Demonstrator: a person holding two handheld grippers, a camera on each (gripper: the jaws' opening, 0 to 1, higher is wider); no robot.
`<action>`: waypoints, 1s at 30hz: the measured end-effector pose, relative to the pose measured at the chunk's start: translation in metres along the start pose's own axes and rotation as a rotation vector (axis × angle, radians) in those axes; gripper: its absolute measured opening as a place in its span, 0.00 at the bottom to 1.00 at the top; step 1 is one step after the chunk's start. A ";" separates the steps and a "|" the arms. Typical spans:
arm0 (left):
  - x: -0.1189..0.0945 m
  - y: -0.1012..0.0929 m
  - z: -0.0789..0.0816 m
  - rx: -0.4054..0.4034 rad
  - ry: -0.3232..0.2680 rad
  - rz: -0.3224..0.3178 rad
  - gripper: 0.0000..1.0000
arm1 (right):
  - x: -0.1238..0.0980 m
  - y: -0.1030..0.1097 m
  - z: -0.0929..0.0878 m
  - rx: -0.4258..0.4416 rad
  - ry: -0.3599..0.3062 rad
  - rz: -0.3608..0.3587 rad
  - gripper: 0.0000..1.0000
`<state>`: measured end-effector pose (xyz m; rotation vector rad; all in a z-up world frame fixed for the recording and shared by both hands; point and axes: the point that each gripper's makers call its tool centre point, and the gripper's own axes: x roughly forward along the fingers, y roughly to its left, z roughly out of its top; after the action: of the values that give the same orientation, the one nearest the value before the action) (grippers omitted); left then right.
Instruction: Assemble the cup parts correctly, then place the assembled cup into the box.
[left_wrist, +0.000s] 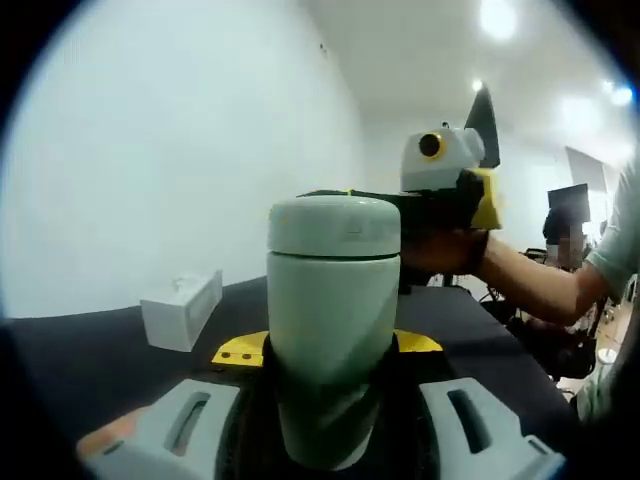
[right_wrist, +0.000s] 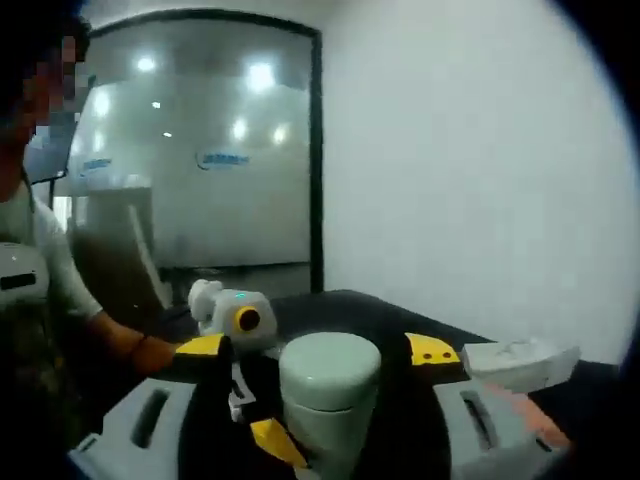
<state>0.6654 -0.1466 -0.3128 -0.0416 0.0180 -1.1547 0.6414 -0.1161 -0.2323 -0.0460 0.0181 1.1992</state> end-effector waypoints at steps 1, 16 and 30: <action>0.000 0.000 0.000 -0.001 0.000 0.000 0.40 | 0.001 -0.007 -0.001 0.022 0.002 -0.013 0.59; -0.001 0.005 0.000 -0.009 -0.004 -0.003 0.40 | 0.019 0.001 -0.016 0.020 0.042 0.080 0.42; -0.002 0.006 0.000 -0.013 0.000 0.007 0.40 | 0.011 -0.020 -0.016 0.039 0.040 -0.307 0.41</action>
<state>0.6698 -0.1426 -0.3132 -0.0531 0.0262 -1.1477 0.6647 -0.1137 -0.2484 -0.0370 0.0677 0.8905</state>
